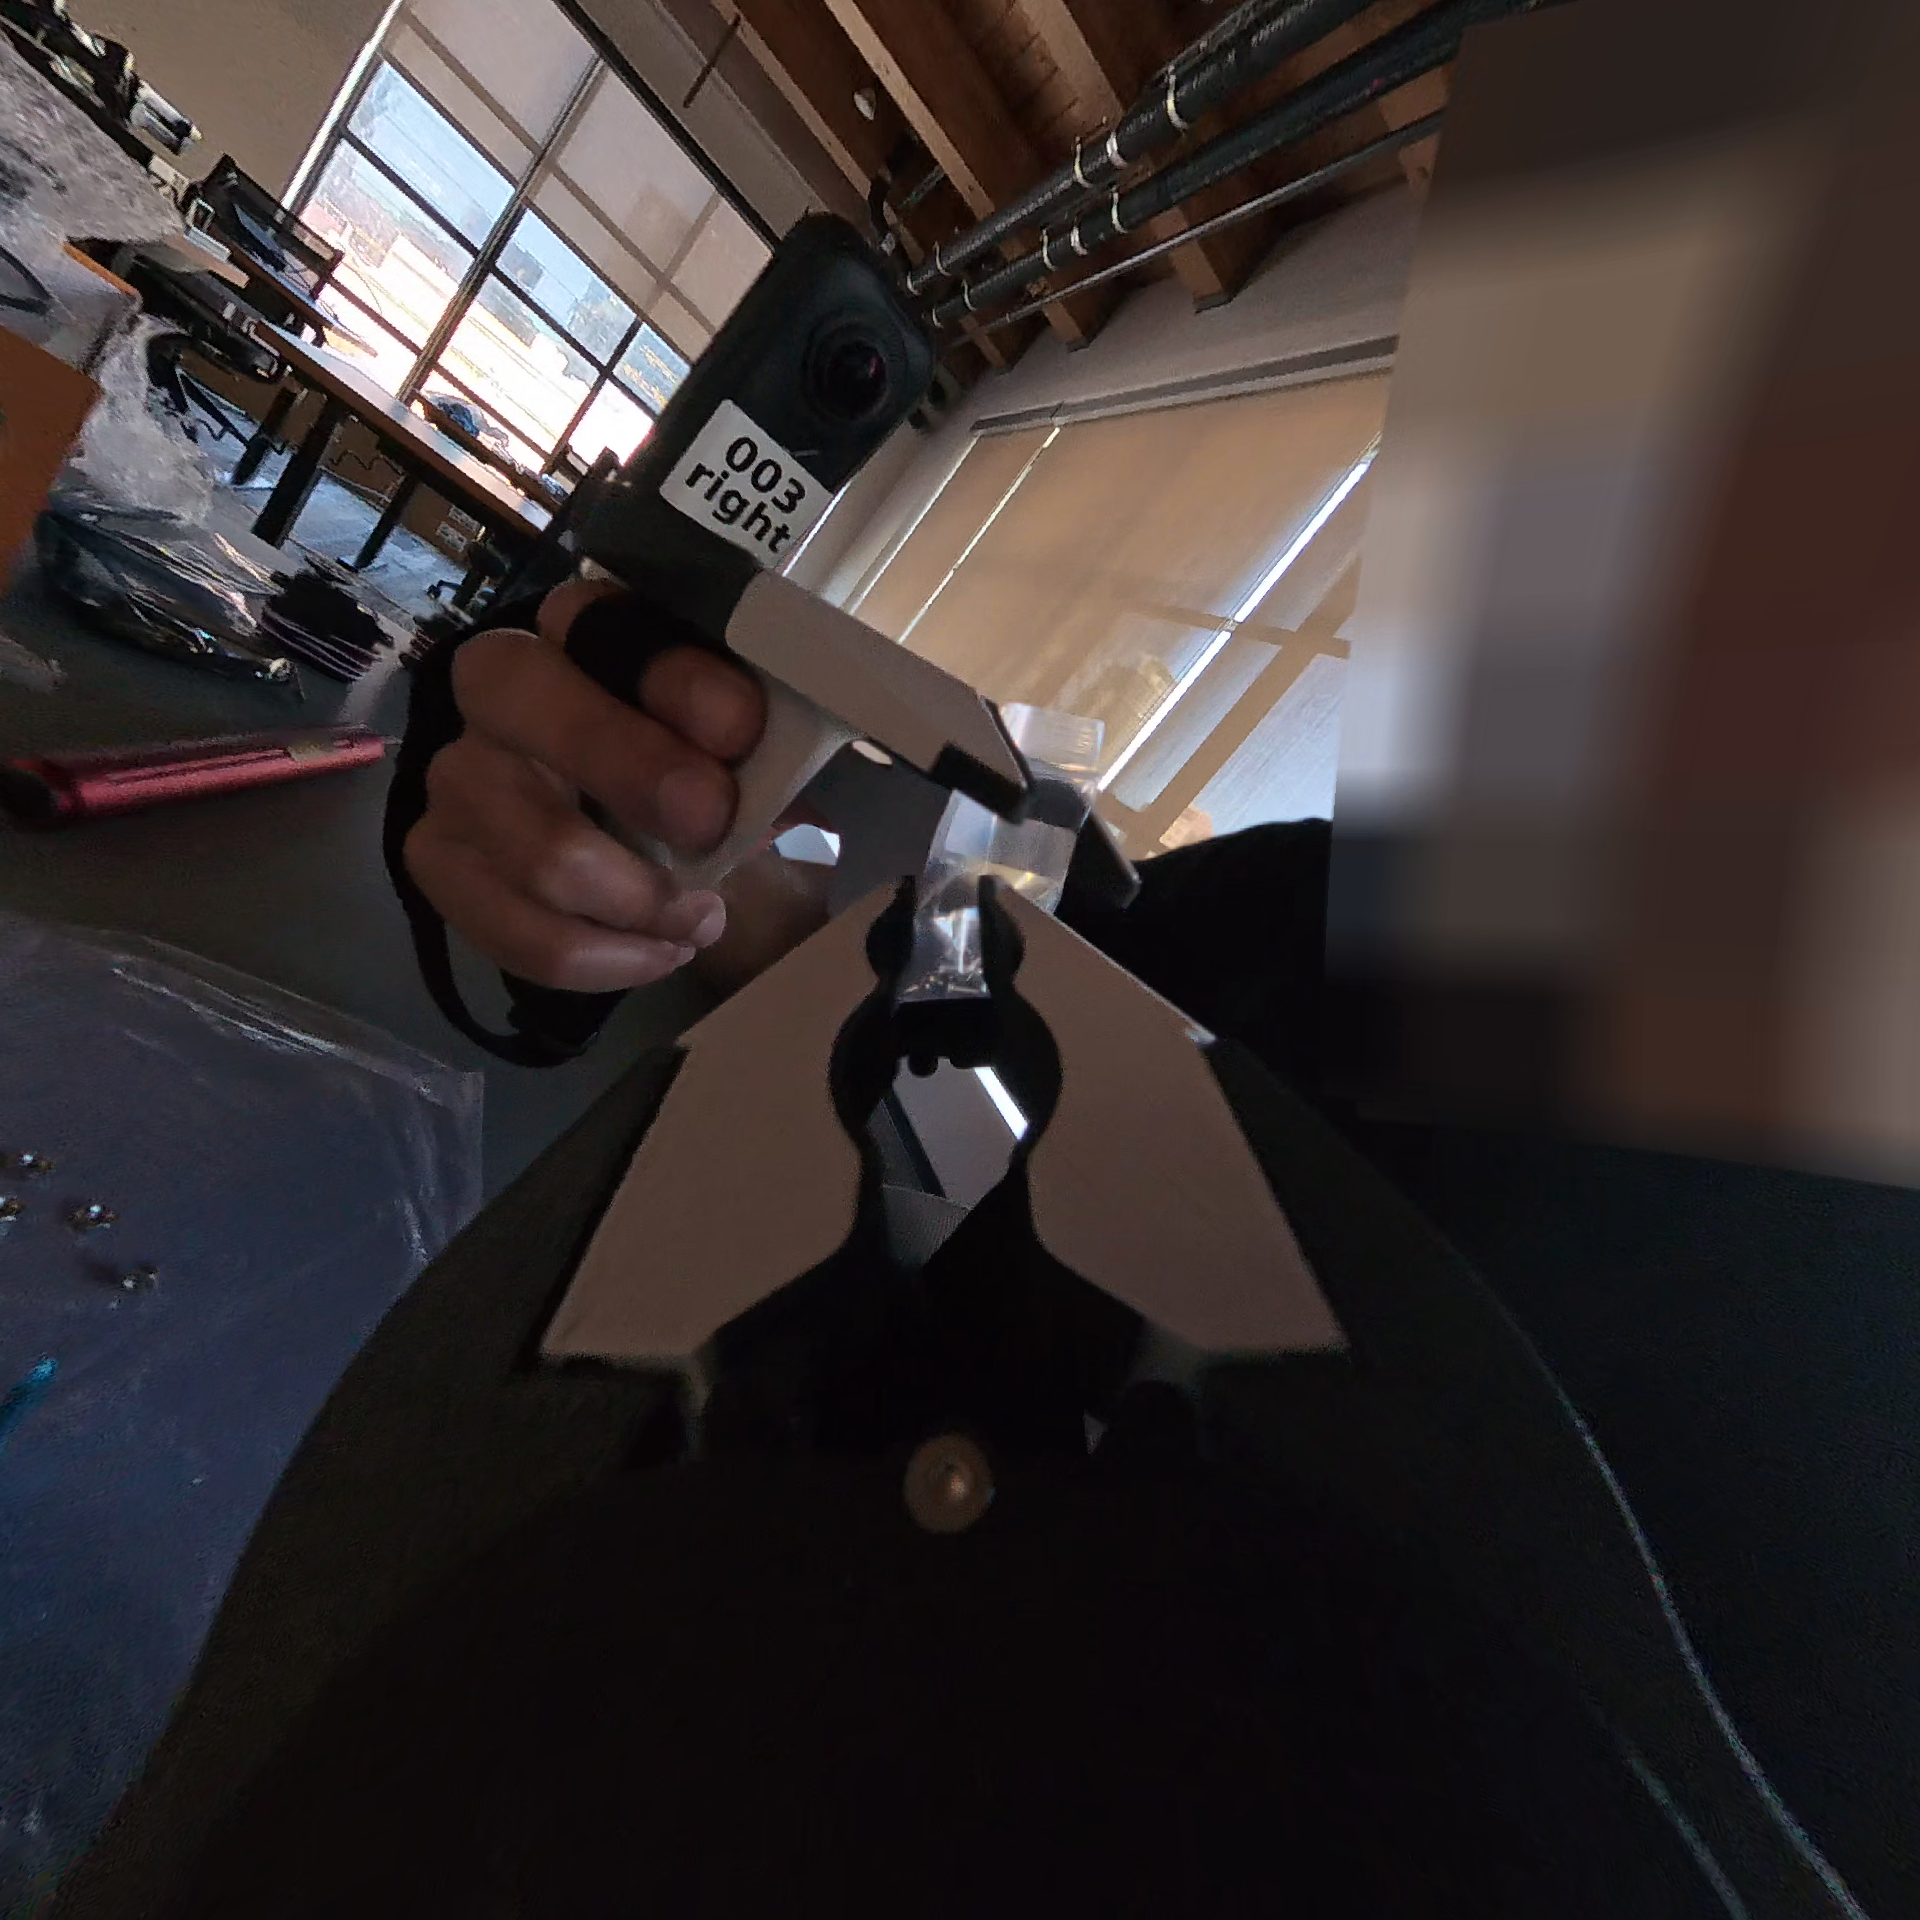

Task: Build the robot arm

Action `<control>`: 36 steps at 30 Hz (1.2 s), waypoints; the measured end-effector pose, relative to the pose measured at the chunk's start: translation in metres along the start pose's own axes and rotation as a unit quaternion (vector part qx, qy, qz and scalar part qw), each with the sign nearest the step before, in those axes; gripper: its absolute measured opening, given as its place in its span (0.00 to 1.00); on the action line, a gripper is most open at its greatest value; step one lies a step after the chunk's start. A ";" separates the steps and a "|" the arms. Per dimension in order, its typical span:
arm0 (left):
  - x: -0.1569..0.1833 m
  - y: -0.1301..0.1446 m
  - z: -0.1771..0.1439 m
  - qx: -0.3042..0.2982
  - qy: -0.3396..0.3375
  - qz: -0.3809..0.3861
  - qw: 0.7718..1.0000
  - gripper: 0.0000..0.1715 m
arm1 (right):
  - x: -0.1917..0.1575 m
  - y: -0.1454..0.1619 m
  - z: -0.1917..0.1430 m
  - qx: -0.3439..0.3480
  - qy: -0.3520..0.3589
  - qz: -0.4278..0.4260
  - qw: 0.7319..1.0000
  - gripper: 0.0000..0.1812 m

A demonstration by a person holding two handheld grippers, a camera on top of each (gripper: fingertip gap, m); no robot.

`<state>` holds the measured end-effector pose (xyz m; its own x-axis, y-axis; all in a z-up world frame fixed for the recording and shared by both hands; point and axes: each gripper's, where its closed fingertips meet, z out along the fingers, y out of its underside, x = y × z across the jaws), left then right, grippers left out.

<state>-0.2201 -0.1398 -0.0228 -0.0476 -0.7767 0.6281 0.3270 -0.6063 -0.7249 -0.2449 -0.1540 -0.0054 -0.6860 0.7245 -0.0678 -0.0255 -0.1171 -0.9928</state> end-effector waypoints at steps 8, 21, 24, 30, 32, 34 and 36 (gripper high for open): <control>-0.045 -0.045 -0.017 -0.011 -0.182 0.191 0.965 0.00 | 0.057 -0.032 -0.049 0.048 0.151 -0.016 0.987 0.23; -0.059 -0.051 -0.036 0.001 -0.261 0.303 0.917 0.05 | 0.084 0.006 -0.058 -0.083 0.212 -0.027 0.973 0.00; -0.049 -0.059 -0.040 0.029 -0.257 0.313 0.914 0.05 | 0.081 0.011 -0.053 -0.091 0.202 -0.030 0.975 0.00; -0.055 -0.056 -0.042 0.018 -0.268 0.319 0.909 0.00 | 0.079 0.015 -0.047 -0.089 0.193 -0.019 0.977 0.00; -0.055 -0.056 -0.042 0.021 -0.268 0.318 0.909 0.01 | 0.079 0.013 -0.049 -0.086 0.194 -0.022 0.977 0.00; -0.055 -0.056 -0.042 0.023 -0.267 0.321 0.909 0.01 | 0.078 0.012 -0.048 -0.081 0.188 -0.017 0.979 0.00; -0.055 -0.055 -0.041 0.019 -0.263 0.320 0.910 0.00 | 0.078 0.013 -0.048 -0.078 0.187 -0.016 0.979 0.00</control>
<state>-0.2744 -0.0710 -0.0294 0.6195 -0.7731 0.1361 0.1616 -0.0440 -0.9859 -0.2637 -0.0663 -0.0280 -0.3716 0.9276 -0.0393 0.0897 -0.0063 -0.9959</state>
